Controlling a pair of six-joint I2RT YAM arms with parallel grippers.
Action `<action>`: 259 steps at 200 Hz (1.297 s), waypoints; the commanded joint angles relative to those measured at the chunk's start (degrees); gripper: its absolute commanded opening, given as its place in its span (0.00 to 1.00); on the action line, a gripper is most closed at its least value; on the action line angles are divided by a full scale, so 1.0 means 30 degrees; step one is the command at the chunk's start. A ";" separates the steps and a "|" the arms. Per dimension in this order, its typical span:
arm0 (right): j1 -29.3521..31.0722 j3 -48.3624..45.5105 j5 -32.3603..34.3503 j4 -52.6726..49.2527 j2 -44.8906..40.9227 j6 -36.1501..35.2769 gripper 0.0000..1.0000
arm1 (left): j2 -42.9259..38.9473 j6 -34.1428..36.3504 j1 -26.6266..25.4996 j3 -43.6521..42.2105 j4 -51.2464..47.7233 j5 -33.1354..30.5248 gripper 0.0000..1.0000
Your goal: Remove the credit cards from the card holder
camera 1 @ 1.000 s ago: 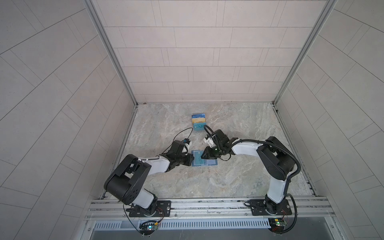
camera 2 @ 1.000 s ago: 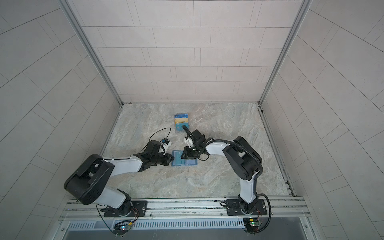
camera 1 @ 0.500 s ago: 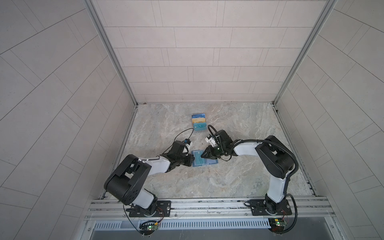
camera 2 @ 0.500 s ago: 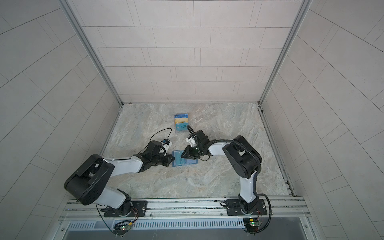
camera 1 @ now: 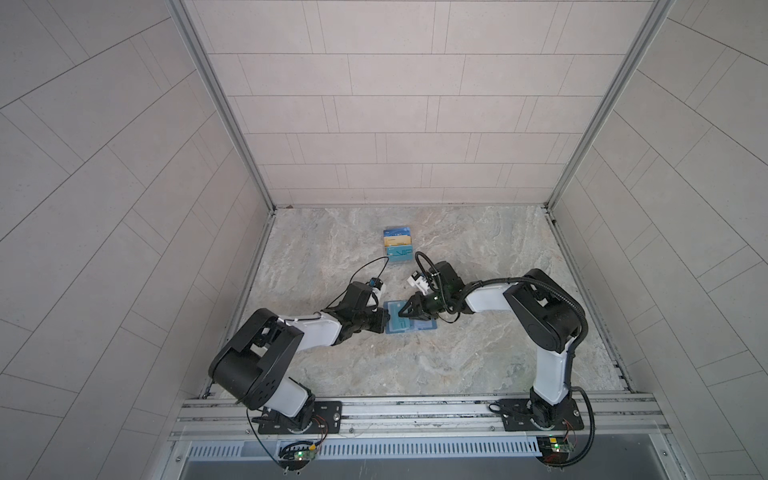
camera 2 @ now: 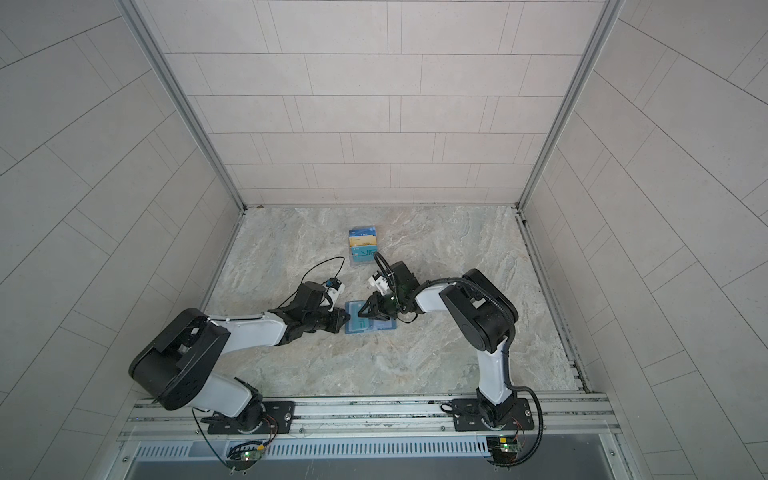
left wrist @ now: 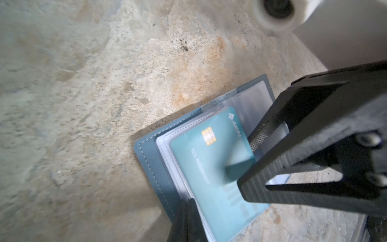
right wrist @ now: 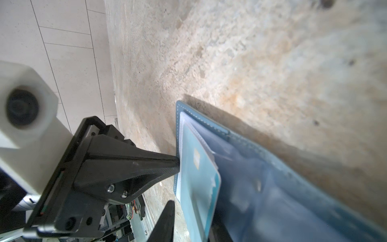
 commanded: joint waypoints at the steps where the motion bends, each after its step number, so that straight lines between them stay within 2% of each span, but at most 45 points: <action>1: 0.0285 0.0161 -0.0343 0.0157 0.0624 -0.0156 0.28 | 0.0512 -0.0336 -0.0512 -0.0027 -0.0265 0.0252 0.00; 64: 0.0301 0.0561 0.1155 -0.2573 0.0210 -0.1934 0.27 | -0.0530 -0.0115 -0.0549 0.0662 -0.1295 -0.0373 0.00; 101: 0.0278 0.0516 0.1385 -0.2706 0.0289 -0.2000 0.26 | -0.0879 0.0746 -0.0522 0.2132 -0.2731 -0.0717 0.01; 175: 0.0296 0.0264 0.1735 -0.2383 0.0363 -0.2041 0.25 | 0.0714 0.1940 -0.0520 0.3656 -0.2404 0.0083 0.00; 259: 0.0161 0.0424 0.1691 -0.2216 0.0172 -0.2059 0.25 | 0.2126 0.2576 -0.0549 0.2469 -0.3145 -0.0644 0.00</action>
